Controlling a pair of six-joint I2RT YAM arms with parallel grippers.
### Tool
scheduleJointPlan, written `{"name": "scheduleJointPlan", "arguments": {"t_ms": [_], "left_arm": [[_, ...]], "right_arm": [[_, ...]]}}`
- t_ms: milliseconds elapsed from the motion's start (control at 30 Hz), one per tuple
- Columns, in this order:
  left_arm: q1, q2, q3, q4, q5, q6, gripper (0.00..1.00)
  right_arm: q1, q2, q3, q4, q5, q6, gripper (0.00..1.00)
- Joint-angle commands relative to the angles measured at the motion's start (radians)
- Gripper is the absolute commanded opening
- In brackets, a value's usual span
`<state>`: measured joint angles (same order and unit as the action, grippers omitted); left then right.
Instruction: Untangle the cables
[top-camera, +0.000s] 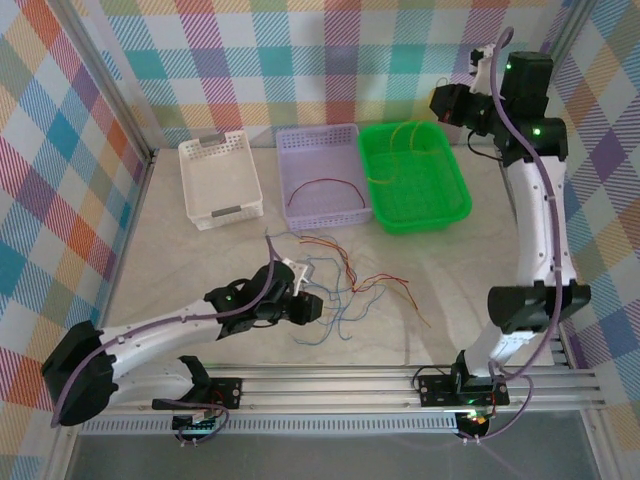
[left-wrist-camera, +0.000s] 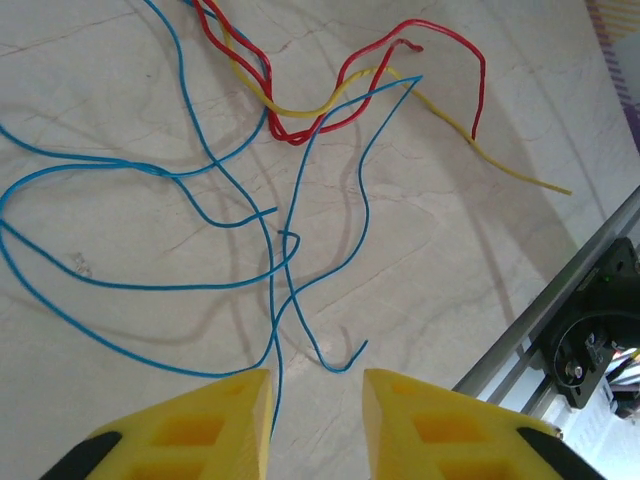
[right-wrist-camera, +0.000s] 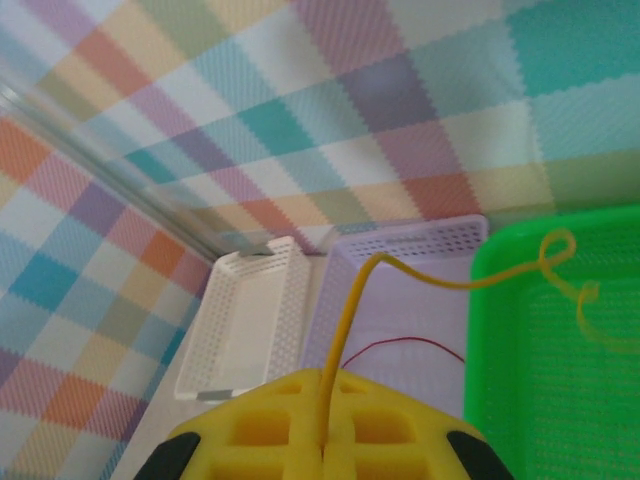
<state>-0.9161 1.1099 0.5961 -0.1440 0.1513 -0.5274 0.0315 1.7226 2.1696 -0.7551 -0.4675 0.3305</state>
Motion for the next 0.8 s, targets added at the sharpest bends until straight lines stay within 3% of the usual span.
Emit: {"name": "scheduleJointPlan", "arguments": {"t_ms": [0, 233, 467, 767], "left_arm": [[-0.009, -0.083, -0.056, -0.046, -0.042, -0.033, 0.35], [-0.009, -0.233, -0.111, -0.087, -0.085, -0.058, 0.47], [-0.009, -0.231, -0.111, -0.105, -0.091, -0.057, 0.49], [-0.009, -0.196, -0.104, -0.094, -0.094, -0.057, 0.50]], "right_arm": [[-0.009, 0.048, 0.036, 0.058, -0.014, 0.029, 0.00], [-0.013, 0.216, 0.039, 0.030, 0.064, 0.020, 0.00], [-0.010, 0.316, -0.050, 0.014, 0.158, 0.010, 0.00], [-0.016, 0.321, -0.137, 0.013, 0.322, 0.043, 0.00]]}}
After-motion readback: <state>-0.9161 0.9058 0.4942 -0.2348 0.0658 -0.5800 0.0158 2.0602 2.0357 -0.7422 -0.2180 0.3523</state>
